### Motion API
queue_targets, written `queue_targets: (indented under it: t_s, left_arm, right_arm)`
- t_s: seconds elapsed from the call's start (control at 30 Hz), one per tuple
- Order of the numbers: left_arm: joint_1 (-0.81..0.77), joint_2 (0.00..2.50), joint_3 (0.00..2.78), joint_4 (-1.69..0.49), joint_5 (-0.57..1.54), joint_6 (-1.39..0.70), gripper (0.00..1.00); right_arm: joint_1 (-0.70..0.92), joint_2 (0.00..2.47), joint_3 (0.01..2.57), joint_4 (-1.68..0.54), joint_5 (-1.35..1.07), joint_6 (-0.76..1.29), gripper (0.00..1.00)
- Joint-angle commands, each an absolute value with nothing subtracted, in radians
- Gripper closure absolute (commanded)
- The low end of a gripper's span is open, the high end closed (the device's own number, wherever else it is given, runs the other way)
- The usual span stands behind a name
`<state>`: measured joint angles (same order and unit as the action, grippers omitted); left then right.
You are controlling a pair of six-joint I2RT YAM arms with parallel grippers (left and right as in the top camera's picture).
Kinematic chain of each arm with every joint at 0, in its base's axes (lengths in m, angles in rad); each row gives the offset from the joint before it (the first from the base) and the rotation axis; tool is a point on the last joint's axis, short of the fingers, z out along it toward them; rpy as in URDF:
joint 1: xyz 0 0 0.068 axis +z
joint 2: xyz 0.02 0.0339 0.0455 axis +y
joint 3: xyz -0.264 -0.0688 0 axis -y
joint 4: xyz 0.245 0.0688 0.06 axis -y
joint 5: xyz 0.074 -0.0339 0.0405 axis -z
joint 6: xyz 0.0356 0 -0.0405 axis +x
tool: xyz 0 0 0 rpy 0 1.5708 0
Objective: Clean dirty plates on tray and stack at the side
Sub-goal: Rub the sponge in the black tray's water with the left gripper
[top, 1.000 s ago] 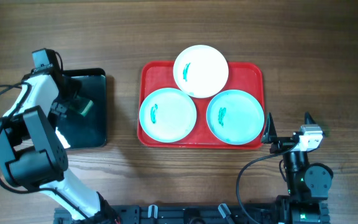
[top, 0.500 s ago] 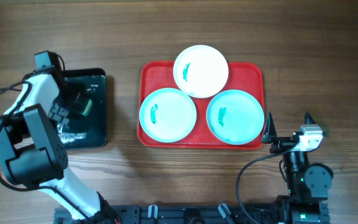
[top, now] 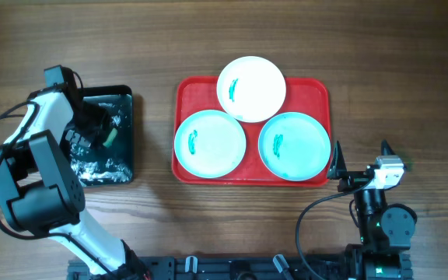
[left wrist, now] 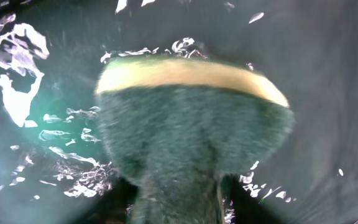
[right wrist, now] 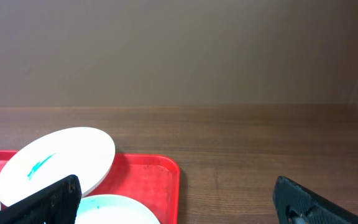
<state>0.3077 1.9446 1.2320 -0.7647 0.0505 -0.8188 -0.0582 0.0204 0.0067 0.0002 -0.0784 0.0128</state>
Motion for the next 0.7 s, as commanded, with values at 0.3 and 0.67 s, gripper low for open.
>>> queue_targets:
  t_s: [0.3,0.67]
  left_arm:
    - [0.310,1.961,1.228,-0.865,0.146,-0.819,0.81]
    - [0.310,1.961,1.228,-0.725,-0.038,-0.820,0.00]
  right_arm:
    - [-0.063,0.018,0.005,0.003,-0.076,0.001,0.00]
    - [-0.063,0.018,0.005,0.003,-0.076,0.001,0.00]
